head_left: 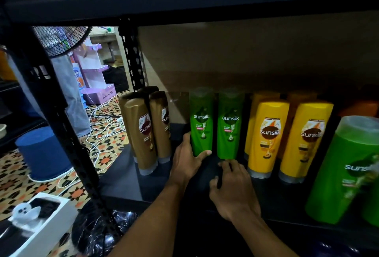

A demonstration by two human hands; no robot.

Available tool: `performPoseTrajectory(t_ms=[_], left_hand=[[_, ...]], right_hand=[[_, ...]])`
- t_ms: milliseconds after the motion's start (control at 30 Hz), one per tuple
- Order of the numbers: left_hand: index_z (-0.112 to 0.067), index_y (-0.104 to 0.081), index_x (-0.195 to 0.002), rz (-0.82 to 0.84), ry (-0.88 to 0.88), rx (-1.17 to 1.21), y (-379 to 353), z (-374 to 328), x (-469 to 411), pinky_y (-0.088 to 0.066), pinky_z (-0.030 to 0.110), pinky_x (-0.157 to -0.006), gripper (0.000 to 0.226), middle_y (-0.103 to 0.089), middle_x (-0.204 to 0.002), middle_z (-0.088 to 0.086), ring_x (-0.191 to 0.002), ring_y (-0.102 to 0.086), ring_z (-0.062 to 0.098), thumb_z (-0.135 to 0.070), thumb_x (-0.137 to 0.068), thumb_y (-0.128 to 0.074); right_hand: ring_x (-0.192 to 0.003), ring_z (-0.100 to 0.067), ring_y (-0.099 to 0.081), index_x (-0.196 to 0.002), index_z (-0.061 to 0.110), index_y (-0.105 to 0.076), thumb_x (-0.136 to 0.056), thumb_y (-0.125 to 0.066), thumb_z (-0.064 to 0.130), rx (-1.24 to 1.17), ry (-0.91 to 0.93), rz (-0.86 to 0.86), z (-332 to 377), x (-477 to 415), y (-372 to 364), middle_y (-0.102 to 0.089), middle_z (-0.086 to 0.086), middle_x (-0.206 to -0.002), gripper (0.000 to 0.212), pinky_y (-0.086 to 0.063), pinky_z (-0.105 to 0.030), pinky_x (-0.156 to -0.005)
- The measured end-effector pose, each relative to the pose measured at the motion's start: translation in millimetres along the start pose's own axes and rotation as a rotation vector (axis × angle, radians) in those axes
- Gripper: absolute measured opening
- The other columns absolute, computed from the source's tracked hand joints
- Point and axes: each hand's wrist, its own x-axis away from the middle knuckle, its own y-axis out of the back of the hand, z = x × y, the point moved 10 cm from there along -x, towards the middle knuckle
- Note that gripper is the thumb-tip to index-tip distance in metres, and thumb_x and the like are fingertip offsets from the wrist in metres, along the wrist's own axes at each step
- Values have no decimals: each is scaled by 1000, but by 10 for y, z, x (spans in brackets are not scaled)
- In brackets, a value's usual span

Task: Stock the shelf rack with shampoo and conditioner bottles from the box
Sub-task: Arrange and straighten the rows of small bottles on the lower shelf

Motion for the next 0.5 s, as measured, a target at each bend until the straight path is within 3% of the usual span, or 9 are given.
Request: performPoseTrajectory(t_ms=[133, 300, 500], left_hand=[[-23, -42, -132, 15, -4, -33, -23, -3, 0, -46, 29, -81, 65, -65, -128, 0, -112, -63, 22, -39, -83, -81], [-23, -38, -136, 29, -4, -54, -37, 1, 1, -52, 38, -89, 66, -63, -131, 3, -115, -61, 25, -38, -86, -78], [-22, -43, -132, -1, -15, -13, -10, -1, 4, -53, 34, -87, 65, -66, -126, 0, -112, -63, 21, -36, -83, -82]], right_hand=[[-127, -17, -43, -137, 21, -53, -92, -49, 39, 2, 11, 12, -6, -9, -25, -50, 1, -136, 49, -36, -29, -108], [-127, -17, -43, -137, 22, -53, -92, -49, 39, 7, 16, -3, -9, -6, -16, -51, 1, -136, 48, -37, -29, -107], [-122, -22, -49, -129, 16, -61, -86, -50, 37, 9, 21, -23, -20, -15, -36, -56, -4, -130, 50, -41, -34, -104]])
